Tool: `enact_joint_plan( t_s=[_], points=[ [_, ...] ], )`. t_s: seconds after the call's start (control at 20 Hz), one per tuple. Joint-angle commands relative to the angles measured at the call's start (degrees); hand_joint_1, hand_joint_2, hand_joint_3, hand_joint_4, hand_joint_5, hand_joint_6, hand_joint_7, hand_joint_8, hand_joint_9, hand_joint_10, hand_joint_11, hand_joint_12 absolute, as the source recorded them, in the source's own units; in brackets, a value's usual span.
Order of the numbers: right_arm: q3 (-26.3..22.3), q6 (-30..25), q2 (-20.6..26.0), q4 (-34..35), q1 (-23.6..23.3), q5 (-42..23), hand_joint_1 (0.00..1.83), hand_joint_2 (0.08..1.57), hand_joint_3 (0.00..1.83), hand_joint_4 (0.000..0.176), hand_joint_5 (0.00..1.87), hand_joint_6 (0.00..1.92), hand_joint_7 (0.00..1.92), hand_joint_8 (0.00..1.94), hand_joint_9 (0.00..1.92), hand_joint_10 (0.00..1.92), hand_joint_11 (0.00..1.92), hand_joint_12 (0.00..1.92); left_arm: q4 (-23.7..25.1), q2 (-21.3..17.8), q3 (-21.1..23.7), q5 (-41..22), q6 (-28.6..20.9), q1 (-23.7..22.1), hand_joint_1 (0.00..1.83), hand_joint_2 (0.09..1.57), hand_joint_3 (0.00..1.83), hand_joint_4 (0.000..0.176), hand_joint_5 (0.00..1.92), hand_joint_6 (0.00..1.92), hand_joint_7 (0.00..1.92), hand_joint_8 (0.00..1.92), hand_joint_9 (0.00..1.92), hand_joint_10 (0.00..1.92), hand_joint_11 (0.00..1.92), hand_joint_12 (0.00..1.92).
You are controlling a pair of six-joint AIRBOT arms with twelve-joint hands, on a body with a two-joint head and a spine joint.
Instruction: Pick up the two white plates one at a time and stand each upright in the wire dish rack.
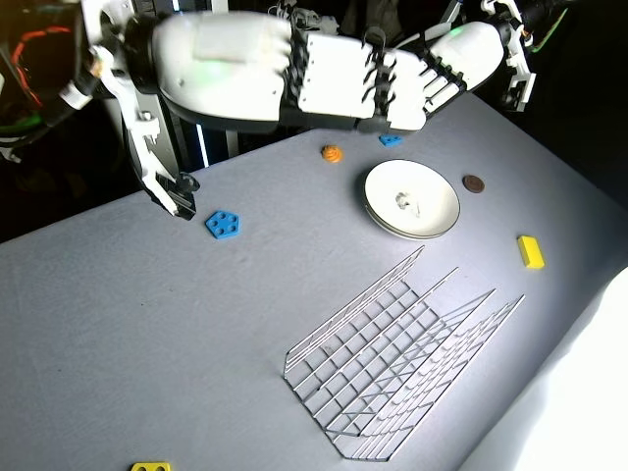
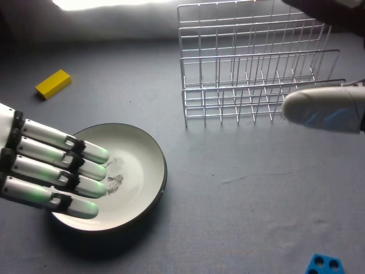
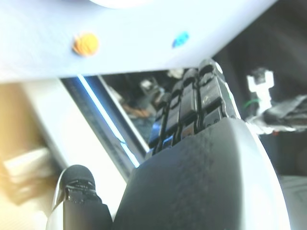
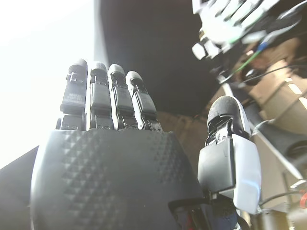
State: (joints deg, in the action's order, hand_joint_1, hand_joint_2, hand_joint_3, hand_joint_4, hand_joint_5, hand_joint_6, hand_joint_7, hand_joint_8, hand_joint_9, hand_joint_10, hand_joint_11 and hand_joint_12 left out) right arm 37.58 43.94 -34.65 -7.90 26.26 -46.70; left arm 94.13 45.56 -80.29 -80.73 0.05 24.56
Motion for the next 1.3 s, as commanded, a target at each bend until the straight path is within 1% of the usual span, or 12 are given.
enact_joint_plan(
  t_s=[0.0,0.15,0.25,0.3,0.55,0.6,0.8,0.95,1.1,1.2,1.25],
  points=[
    [-0.2,-0.9,0.1,0.6,-0.7,-7.1,0.01,1.13,0.0,0.0,0.01,0.0,0.0,0.0,0.0,0.0,0.0,0.0,-4.2,0.2,-0.2,-1.5,0.6,0.2,0.0,0.95,0.04,0.0,0.0,0.0,0.0,0.0,0.0,0.0,0.0,0.0],
    [-0.3,-0.7,0.1,0.1,-1.1,-7.0,0.0,1.12,0.0,0.0,0.03,0.01,0.01,0.0,0.0,0.0,0.0,0.0,-4.0,1.4,-0.3,1.5,0.7,1.8,0.0,0.97,0.05,0.0,0.0,0.0,0.0,0.0,0.0,0.0,0.0,0.0],
    [-0.3,-1.1,0.1,0.1,-1.1,-7.1,0.0,1.12,0.0,0.0,0.04,0.01,0.01,0.0,0.0,0.0,0.0,0.0,-2.2,2.3,-0.6,3.6,1.3,3.0,0.0,0.97,0.05,0.0,0.0,0.0,0.0,0.0,0.0,0.0,0.0,0.0],
    [-0.3,-1.2,0.1,0.1,-1.1,-7.1,0.0,1.12,0.0,0.0,0.04,0.01,0.01,0.0,0.0,0.0,0.01,0.0,-1.5,3.1,-1.1,4.5,1.5,3.9,0.0,0.97,0.04,0.0,0.0,0.0,0.0,0.0,0.0,0.0,0.0,0.0],
    [-0.9,-1.3,-0.1,0.5,-1.7,-6.9,0.01,1.12,0.0,0.0,0.02,0.0,0.0,0.0,0.0,0.0,0.0,0.0,-1.4,6.2,-5.0,7.5,2.0,7.1,0.0,0.97,0.03,0.0,0.0,0.0,0.0,0.0,0.0,0.0,0.0,0.0],
    [-0.9,-1.3,-0.1,0.6,-1.7,-6.9,0.0,1.12,0.0,0.0,0.0,0.0,0.0,0.0,0.0,0.0,0.0,0.0,-1.4,6.5,-5.6,7.7,2.0,7.5,0.0,0.97,0.03,0.0,0.0,0.0,0.0,0.0,0.0,0.0,0.0,0.0],
    [-1.0,-2.3,-0.2,1.6,-1.5,-6.8,0.0,1.12,0.0,0.0,0.01,0.0,0.0,0.0,0.0,0.0,0.0,0.0,-1.4,7.9,-7.8,9.3,3.0,9.4,0.0,0.98,0.03,0.0,0.0,0.0,0.0,0.0,0.0,0.0,0.0,0.0],
    [-1.0,-2.1,-0.2,1.6,-1.5,-4.7,0.0,1.12,0.0,0.0,0.01,0.0,0.0,0.0,0.0,0.0,0.0,0.0,-1.4,8.7,-8.9,10.0,3.5,9.8,0.0,0.99,0.03,0.0,0.0,0.0,0.0,0.0,0.0,0.0,0.0,0.0],
    [-1.0,-1.6,-0.4,0.2,-1.8,-4.3,0.0,1.12,0.0,0.0,0.01,0.0,0.0,0.0,0.0,0.0,0.0,0.0,-1.4,9.1,-9.8,10.8,4.0,9.8,0.0,0.98,0.03,0.0,0.0,0.0,0.0,0.0,0.0,0.0,0.0,0.0],
    [-1.0,-1.3,-1.0,0.5,-1.8,-1.7,0.0,1.12,0.0,0.0,0.01,0.0,0.0,0.0,0.0,0.0,0.0,0.0,-1.4,9.6,-11.0,11.3,4.0,9.9,0.0,0.98,0.03,0.0,0.0,0.0,0.0,0.0,0.0,0.0,0.0,0.0],
    [-1.0,-1.3,-1.4,-0.1,-1.2,-1.5,0.0,1.12,0.0,0.0,0.01,0.0,0.0,0.0,0.0,0.0,0.0,0.0,-1.4,9.7,-11.2,11.3,4.2,10.0,0.0,0.98,0.03,0.0,0.0,0.0,0.0,0.0,0.0,0.0,0.0,0.0]
  ],
)
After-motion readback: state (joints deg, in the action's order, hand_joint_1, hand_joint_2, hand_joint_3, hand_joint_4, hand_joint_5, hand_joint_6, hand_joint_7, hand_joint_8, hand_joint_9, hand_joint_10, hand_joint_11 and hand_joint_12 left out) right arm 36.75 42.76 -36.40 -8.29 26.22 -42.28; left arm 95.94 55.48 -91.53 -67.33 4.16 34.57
